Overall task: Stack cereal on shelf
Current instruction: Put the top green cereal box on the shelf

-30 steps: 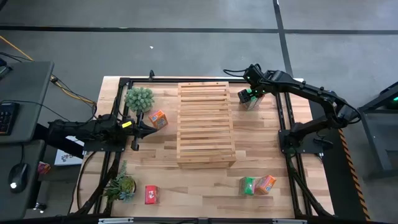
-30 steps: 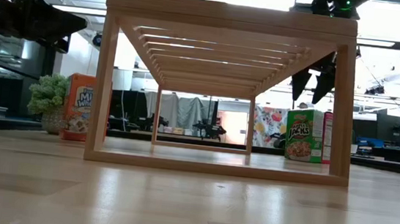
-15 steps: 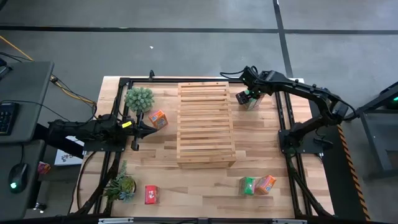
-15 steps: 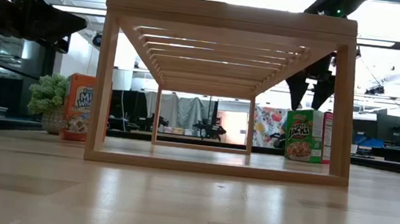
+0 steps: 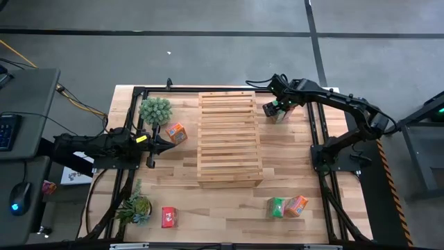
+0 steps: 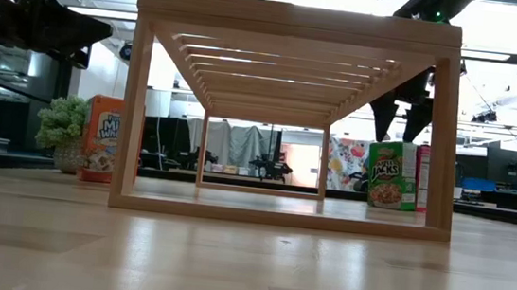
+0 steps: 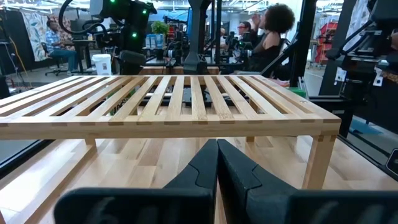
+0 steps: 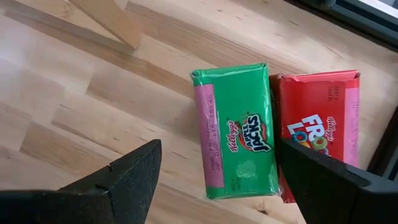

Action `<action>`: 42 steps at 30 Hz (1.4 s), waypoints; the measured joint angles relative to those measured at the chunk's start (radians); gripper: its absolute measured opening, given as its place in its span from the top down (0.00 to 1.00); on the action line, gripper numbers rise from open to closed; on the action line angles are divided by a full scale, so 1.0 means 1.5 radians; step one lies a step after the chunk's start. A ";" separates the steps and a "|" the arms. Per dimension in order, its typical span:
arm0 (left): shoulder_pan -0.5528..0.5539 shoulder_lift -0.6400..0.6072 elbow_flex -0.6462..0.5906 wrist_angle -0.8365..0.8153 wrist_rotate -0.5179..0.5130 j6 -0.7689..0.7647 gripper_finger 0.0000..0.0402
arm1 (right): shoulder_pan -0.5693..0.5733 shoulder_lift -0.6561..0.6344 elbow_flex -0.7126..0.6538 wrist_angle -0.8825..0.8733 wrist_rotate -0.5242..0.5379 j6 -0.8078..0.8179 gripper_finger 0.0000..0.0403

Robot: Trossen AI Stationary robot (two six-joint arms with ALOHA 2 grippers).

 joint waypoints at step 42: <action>0.000 0.000 0.000 0.000 0.000 0.000 1.00 | 0.031 0.000 -0.002 -0.019 0.050 0.047 0.22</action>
